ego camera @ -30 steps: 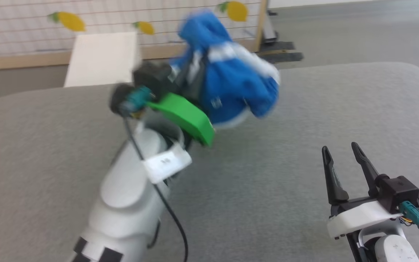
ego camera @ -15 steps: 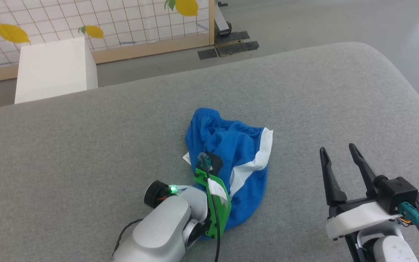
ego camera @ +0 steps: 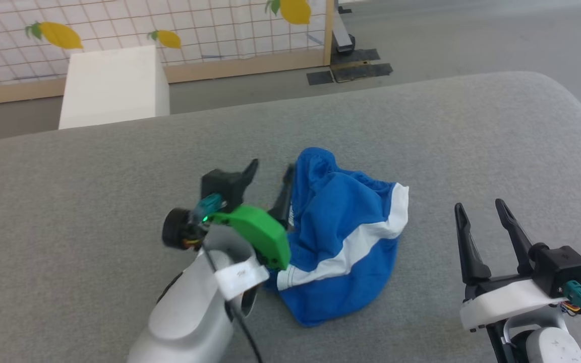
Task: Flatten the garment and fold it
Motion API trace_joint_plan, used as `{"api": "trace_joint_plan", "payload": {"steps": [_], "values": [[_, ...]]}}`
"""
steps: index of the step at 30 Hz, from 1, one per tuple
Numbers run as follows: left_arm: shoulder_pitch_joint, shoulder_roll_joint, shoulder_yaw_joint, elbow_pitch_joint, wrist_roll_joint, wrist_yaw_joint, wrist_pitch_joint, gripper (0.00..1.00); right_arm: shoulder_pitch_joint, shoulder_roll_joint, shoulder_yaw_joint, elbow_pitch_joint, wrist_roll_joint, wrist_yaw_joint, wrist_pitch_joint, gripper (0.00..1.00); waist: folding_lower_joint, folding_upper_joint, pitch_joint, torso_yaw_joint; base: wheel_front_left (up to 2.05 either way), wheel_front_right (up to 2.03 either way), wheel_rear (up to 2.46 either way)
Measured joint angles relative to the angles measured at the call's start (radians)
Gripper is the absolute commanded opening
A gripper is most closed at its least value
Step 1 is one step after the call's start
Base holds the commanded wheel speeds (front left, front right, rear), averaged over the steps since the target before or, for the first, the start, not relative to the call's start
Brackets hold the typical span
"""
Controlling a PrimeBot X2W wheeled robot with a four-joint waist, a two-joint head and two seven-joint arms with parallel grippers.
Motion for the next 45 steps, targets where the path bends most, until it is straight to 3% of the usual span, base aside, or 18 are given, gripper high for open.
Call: {"api": "trace_joint_plan", "payload": {"steps": [5, 15, 29, 38, 39, 40, 45], "values": [[0.129, 0.046, 0.035, -0.085, -0.005, 0.04, -0.057, 1.0, 0.012, 0.0, -0.01, -0.006, 0.0, 0.0, 0.002, 1.0, 0.0, 0.0, -0.018, 0.038, 0.0, 0.0, 0.0], [0.331, 0.102, 0.03, -0.244, -0.044, 0.081, -0.02, 1.0, 0.015, 0.0, -0.01, -0.021, 0.0, 0.0, 0.011, 1.0, 0.0, 0.0, -0.041, 0.079, 0.0, 0.0, 0.0], [0.327, 0.038, -0.058, -0.201, -0.158, 0.028, 0.247, 1.0, 0.02, 0.0, 0.005, -0.014, 0.009, 0.0, 0.01, 1.0, 0.0, 0.0, -0.016, 0.025, 0.0, 0.0, 0.0], [0.323, 0.035, -0.051, -0.186, -0.188, 0.029, 0.262, 1.0, 0.02, 0.0, 0.0, -0.004, 0.009, 0.0, 0.002, 1.0, 0.0, 0.0, -0.002, -0.003, 0.0, 0.0, 0.0], [0.318, 0.034, -0.051, -0.187, -0.188, 0.026, 0.252, 0.13, 0.02, 0.0, 0.0, -0.004, 0.009, 0.0, 0.002, 1.0, 0.0, 0.0, -0.001, -0.002, 0.0, 0.0, 0.0], [0.315, 0.034, -0.051, -0.188, -0.187, 0.02, 0.244, 0.0, 0.02, 0.0, 0.001, -0.004, 0.009, 0.0, 0.002, 1.0, 0.0, 0.0, -0.002, -0.001, 0.0, 0.0, 0.0], [0.3, 0.037, -0.042, -0.193, -0.175, 0.022, 0.199, 0.0, 0.02, 0.0, 0.002, -0.004, 0.008, 0.0, 0.002, 1.0, 0.0, 0.0, -0.007, 0.016, 0.0, 0.0, 0.0]]}}
